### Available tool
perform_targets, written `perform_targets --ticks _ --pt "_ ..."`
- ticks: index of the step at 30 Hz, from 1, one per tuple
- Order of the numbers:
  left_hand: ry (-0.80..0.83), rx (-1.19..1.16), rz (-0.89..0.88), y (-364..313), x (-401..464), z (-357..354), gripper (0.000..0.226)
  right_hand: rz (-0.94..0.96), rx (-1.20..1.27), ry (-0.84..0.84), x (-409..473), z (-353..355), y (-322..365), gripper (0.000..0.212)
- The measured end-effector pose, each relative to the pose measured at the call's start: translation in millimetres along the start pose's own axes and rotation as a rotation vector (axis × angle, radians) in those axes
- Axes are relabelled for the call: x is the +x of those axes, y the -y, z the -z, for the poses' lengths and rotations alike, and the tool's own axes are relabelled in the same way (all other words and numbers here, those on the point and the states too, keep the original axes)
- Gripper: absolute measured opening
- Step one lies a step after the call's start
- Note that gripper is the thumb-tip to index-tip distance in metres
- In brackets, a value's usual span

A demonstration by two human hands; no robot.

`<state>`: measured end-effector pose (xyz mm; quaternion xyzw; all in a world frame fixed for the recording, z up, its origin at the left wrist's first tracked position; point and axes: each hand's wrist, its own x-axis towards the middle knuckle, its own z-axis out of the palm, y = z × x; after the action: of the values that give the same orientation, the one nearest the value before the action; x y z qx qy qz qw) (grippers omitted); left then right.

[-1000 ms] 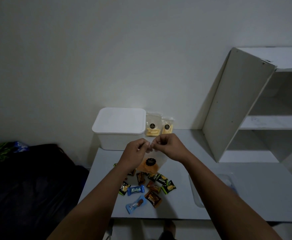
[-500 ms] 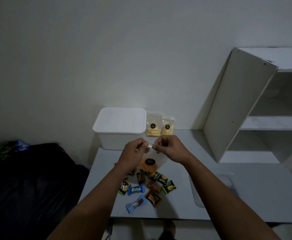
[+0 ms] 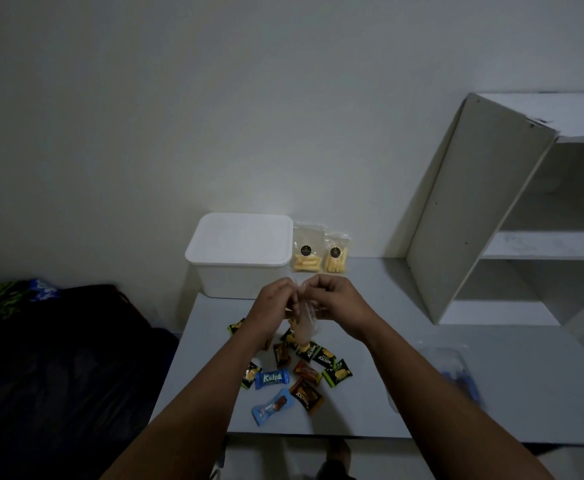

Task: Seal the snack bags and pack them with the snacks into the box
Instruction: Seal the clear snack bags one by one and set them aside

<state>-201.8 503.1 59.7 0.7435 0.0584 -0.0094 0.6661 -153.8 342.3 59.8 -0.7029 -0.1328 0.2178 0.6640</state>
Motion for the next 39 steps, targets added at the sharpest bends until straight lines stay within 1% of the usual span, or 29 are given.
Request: perform_targets --ticks 2,7,11,13,17,21,23,25,28,31,33,36,39 --pt "0.014 0.001 -0.001 -2 1 3 0.034 -0.007 0.034 0.021 -1 0 3 0.026" --pt "0.005 -0.010 -0.020 -2 4 7 0.038 0.032 -0.034 0.012 1 1 7 0.016" --pt "-0.026 0.031 -0.003 -3 4 7 0.028 0.051 -0.072 0.031 2 1 15 0.015" --pt "-0.028 0.062 -0.013 -3 5 9 0.030 0.054 -0.081 0.031 3 0 17 0.014" --pt "-0.029 0.125 -0.050 -3 8 13 0.030 0.026 -0.042 -0.041 6 -4 16 0.013" --pt "-0.059 0.116 -0.060 -2 9 12 0.028 0.040 -0.001 -0.145 7 -12 15 0.011" --pt "-0.054 0.221 -0.068 0 10 12 0.026 0.060 -0.013 -0.197 8 -14 15 0.011" --pt "-0.022 0.322 -0.074 3 10 14 0.029 0.064 -0.010 -0.220 9 -15 14 0.009" --pt "-0.001 0.344 -0.083 3 10 18 0.033 0.034 0.006 -0.187 8 -14 15 0.009" --pt "-0.021 0.348 -0.103 2 10 19 0.030 -0.040 -0.041 -0.103 5 -11 18 0.013" --pt "-0.035 0.345 -0.101 3 10 18 0.028 -0.053 -0.072 -0.076 5 -10 21 0.013" --pt "-0.046 0.347 -0.077 3 7 14 0.026 -0.009 -0.102 -0.131 4 -11 24 0.011" --pt "-0.039 0.457 -0.093 0 4 10 0.025 -0.009 -0.088 -0.169 4 -13 21 0.012"
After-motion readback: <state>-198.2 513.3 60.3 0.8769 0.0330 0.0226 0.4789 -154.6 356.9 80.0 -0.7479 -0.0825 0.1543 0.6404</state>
